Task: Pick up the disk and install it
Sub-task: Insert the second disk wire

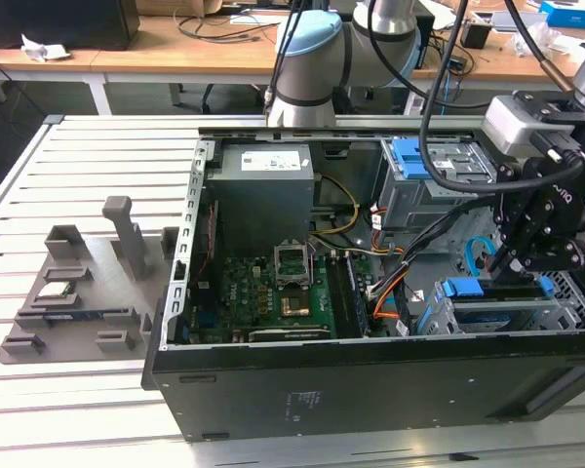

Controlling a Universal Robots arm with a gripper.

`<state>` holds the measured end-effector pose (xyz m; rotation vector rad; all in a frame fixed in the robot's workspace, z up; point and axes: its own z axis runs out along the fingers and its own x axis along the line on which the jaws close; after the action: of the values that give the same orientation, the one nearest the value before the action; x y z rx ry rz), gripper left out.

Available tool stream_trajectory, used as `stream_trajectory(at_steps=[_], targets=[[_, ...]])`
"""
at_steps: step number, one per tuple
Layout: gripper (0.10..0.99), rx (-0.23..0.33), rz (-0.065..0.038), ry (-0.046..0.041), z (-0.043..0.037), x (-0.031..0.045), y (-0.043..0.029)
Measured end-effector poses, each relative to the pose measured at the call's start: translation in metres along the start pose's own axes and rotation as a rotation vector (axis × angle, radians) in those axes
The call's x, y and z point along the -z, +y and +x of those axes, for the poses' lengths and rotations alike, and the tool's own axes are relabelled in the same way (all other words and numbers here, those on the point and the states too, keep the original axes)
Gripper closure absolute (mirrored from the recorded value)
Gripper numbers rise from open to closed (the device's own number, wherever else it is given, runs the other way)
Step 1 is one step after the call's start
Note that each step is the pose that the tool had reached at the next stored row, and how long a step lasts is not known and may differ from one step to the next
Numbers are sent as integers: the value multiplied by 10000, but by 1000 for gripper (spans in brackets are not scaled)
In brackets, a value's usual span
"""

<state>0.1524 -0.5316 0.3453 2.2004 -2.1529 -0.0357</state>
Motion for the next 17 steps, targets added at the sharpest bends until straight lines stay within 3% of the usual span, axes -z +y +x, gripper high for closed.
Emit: stream_trajectory(at_steps=[11,14,16,17], targets=[[925,12,2,-19,0,-23,-24],[851,13,1,-19,0,-20,-24],[851,12,1,-18,2,37,-20],[851,12,1,-19,-1,110,-16]])
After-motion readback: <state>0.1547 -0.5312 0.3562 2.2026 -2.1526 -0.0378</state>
